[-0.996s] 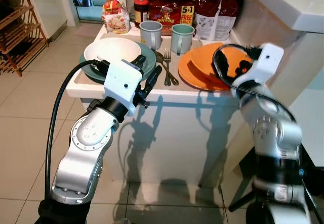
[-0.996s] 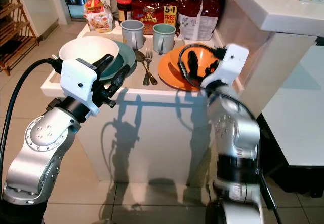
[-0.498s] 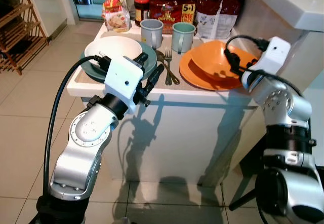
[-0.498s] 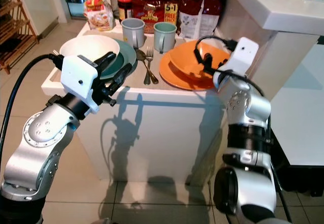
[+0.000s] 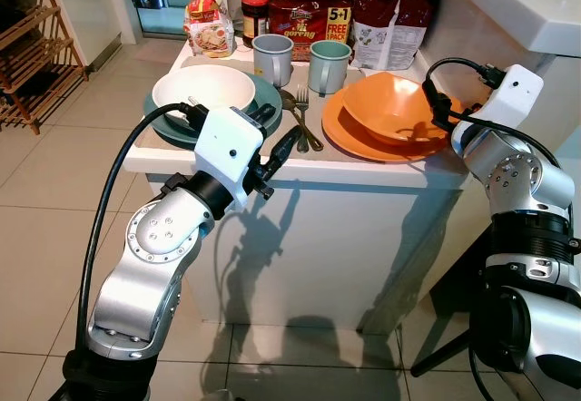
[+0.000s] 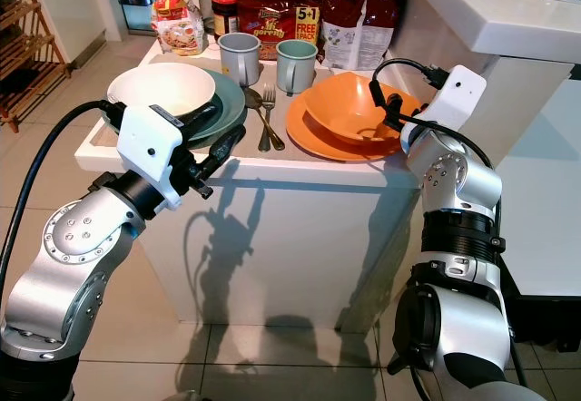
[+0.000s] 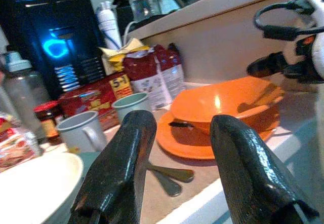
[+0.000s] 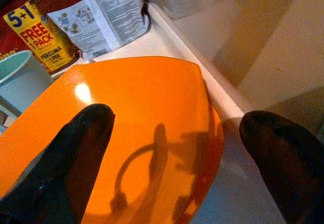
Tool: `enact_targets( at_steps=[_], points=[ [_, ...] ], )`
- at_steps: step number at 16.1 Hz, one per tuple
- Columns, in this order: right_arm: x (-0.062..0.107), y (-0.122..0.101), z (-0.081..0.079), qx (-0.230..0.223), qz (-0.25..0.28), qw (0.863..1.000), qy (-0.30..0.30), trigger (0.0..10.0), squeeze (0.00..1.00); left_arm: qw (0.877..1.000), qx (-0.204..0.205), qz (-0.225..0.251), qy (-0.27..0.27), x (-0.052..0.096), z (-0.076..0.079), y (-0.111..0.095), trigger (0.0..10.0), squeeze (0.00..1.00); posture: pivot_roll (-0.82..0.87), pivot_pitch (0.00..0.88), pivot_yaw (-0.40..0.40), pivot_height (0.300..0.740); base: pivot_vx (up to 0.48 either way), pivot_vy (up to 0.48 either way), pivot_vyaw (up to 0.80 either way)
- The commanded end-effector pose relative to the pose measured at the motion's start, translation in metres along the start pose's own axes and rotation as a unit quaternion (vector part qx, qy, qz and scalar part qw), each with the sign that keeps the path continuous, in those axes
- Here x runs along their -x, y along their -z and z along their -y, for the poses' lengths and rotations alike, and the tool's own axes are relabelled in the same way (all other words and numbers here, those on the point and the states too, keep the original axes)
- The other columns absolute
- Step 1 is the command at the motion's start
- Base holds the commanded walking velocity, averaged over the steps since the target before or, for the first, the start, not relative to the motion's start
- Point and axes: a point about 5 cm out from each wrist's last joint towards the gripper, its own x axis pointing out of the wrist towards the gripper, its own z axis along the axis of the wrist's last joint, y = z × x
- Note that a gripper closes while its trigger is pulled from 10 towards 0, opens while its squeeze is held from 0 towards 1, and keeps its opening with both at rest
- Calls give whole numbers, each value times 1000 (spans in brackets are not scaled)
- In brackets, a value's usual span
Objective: Setting the table
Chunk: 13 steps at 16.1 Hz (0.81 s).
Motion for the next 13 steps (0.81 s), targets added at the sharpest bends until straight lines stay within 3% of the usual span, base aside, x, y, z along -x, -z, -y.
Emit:
enact_targets(
  at_steps=[1,3,4,8,9,10,13],
  points=[
    [-2,-1,3,5,-7,1000,10,10000,0,1000,14,3,27,0,8,-3,10000,0,6,0,-48,740,0,0,0],
    [-4,13,4,-3,-43,999,13,10000,0,996,47,-8,75,3,19,-2,10000,0,7,0,-49,740,0,0,0],
    [-5,18,3,-6,-56,998,8,10000,0,995,44,-13,89,4,23,-1,10000,0,8,0,-49,740,0,0,0],
    [-6,25,1,-38,-76,996,-1,10000,0,995,42,-17,88,4,22,-1,10000,0,10,0,-51,740,0,0,0],
    [-7,24,0,-42,-75,996,-6,2471,0,995,41,-19,89,5,22,-1,10000,0,10,0,-52,740,0,0,0],
    [-7,23,-1,-42,-73,996,-8,0,0,995,41,-20,90,5,22,-1,10000,0,9,0,-52,740,0,0,0],
    [-7,24,-1,-44,-79,996,-11,0,0,995,39,-23,93,5,23,-1,10000,0,8,0,-52,740,0,0,0]
  ],
)
